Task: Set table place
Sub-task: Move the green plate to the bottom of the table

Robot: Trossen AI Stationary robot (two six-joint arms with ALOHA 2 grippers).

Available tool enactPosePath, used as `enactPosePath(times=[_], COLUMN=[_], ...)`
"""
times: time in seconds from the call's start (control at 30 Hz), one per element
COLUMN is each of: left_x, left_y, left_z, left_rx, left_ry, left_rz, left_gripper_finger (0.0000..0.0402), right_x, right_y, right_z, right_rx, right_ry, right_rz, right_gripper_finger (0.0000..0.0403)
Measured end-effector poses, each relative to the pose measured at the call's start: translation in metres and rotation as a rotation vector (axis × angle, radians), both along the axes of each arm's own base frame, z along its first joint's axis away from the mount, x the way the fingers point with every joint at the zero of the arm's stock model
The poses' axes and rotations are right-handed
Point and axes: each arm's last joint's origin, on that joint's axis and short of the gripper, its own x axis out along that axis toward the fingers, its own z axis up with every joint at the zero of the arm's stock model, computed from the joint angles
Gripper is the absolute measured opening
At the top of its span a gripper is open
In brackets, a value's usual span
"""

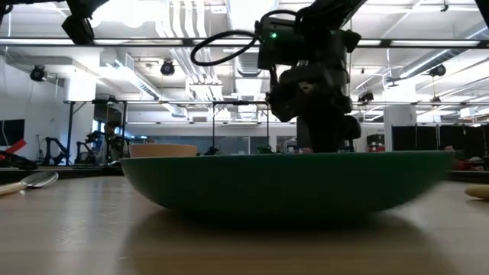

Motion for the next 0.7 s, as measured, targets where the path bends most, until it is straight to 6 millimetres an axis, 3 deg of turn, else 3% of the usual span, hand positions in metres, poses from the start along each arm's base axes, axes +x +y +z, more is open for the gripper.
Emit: enactPosePath(times=[0.2, 0.7], left_x=[0.0, 0.0], left_y=[0.0, 0.0], left_z=[0.0, 0.0], left_rx=[0.003, 0.004], left_ry=[-0.001, -0.002], left_rz=[-0.008, -0.009], left_gripper_finger=[0.0185, 0.0185], right_x=[-0.004, 0.0], right_y=[0.012, 0.015], right_z=[-0.005, -0.003], right_rx=[0.025, 0.06], right_ry=[0.017, -0.011], right_rz=[0.026, -0.009], right_gripper_finger=[0.0013, 0.0017])
